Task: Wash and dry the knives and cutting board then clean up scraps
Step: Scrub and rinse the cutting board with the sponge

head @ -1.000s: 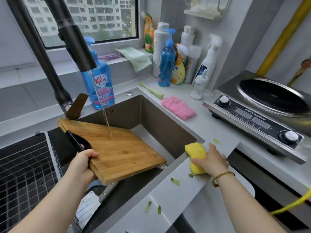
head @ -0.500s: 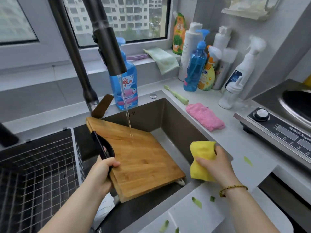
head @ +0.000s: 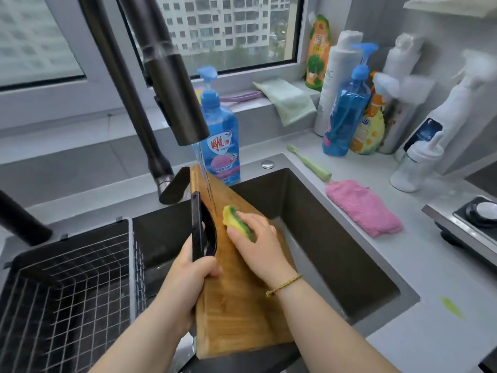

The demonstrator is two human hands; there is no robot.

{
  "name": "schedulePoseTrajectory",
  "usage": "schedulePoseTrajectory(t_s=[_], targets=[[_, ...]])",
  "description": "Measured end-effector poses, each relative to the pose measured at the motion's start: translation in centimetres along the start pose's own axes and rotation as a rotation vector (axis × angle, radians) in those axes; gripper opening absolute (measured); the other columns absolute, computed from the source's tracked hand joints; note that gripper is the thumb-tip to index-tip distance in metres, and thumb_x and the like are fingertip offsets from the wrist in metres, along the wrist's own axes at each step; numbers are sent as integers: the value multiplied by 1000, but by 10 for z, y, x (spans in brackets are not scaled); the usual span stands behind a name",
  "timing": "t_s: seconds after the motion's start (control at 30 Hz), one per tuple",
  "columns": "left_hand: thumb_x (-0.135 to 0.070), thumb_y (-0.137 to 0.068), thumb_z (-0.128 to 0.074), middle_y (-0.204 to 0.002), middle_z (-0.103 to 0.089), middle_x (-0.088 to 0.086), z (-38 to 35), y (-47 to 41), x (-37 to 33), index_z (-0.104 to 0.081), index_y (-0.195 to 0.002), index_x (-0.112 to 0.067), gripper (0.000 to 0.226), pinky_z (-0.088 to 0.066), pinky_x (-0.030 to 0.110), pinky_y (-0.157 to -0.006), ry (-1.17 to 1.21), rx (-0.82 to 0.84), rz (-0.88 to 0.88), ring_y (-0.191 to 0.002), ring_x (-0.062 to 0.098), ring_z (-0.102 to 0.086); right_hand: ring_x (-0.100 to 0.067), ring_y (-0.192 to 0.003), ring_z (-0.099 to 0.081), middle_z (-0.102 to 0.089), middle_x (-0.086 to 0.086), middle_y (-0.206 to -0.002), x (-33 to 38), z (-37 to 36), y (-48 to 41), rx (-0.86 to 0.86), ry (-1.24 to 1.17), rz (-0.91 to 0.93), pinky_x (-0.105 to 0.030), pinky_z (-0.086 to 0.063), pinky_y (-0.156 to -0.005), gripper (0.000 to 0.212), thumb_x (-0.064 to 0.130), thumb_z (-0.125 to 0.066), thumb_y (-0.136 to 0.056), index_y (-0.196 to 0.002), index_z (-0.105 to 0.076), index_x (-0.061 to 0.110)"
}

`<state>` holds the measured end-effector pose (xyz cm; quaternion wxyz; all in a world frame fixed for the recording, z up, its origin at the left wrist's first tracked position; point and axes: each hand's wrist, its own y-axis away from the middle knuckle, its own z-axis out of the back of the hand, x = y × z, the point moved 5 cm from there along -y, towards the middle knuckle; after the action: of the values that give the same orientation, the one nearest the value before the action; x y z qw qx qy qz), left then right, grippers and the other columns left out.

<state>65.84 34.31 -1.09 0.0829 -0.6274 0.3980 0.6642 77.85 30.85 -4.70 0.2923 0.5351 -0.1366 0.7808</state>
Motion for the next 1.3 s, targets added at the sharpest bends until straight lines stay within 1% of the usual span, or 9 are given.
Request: schedulePoseTrajectory(t_s=[0.07, 0.27, 0.43, 0.53, 0.7, 0.93, 1.03, 1.13, 1.3], targets=[[16, -79, -38, -84, -65, 8, 0, -1, -5, -55, -81, -40, 58, -47, 32, -58, 4, 12, -18, -72, 24, -58, -10, -134, -18, -29, 9, -143, -5, -3, 4, 72, -35, 32, -27, -19, -110, 44, 30, -47, -93, -136, -38, 31], [0, -51, -51, -69, -70, 0, 0, 2, -8, -65, -68, -50, 54, -53, 31, -51, 19, 70, -42, -57, 18, -65, -19, -133, -30, -33, 0, -140, -27, 12, -36, -72, -89, -102, -37, -27, -113, 43, 28, -46, -95, -137, -39, 30], [-3, -47, -47, -71, -72, -2, 3, 4, -7, -58, -87, -48, 60, -54, 26, -47, 24, 64, -43, -55, 14, -66, -3, -120, -31, -33, 3, -136, -5, 1, -29, -66, -183, 26, -15, -26, -97, 40, 30, -45, -94, -134, -44, 24], [-2, -47, -46, -72, -72, -2, 2, 10, -9, -64, -76, -52, 60, -54, 27, -50, 16, 85, -64, -57, 14, -66, -5, -114, -37, -35, 3, -129, 10, 7, -42, -67, -210, 94, -9, -38, -86, 38, 25, -50, -93, -131, -48, 22], [-2, -47, -47, -76, -73, -5, 5, 15, -3, -58, -86, -53, 65, -55, 24, -51, -1, 89, -87, -63, 12, -68, -20, -121, -44, -38, -6, -139, -18, 25, -75, -223, -257, -196, -34, -38, -105, 41, 26, -48, -93, -134, -45, 23], [-2, -46, -47, -82, -72, 0, 15, 5, -6, -63, -80, -52, 62, -53, 34, -62, 56, 24, -88, -77, 25, -65, -1, -113, -34, -35, 11, -117, -16, -7, -14, -63, -160, 9, 4, -26, -82, 38, 22, -50, -93, -130, -49, 24], [-3, -46, -47, -87, -71, 0, 21, 2, -5, -58, -89, -49, 64, -51, 35, -65, 70, -13, -75, -82, 27, -64, -7, -109, -42, -43, 2, -129, -49, -1, -13, -93, -216, -204, -6, -29, -83, 37, 21, -46, -95, -132, -48, 20], [-4, -47, -46, -75, -70, -1, 19, 4, -7, -64, -75, -50, 57, -51, 32, -60, 78, 0, -80, -73, 23, -63, -11, -109, -45, -41, -2, -135, -62, -4, 0, -73, -245, -343, -21, -36, -95, 40, 24, -49, -93, -133, -47, 22], [-2, -52, -49, -87, -62, 11, 14, 7, -10, -67, -66, -44, 48, -49, 33, -59, 77, -6, -79, -72, 25, -58, 2, -102, -39, -35, 8, -117, -50, -19, 37, -18, -209, -186, -1, -29, -85, 39, 23, -51, -92, -131, -46, 26]])
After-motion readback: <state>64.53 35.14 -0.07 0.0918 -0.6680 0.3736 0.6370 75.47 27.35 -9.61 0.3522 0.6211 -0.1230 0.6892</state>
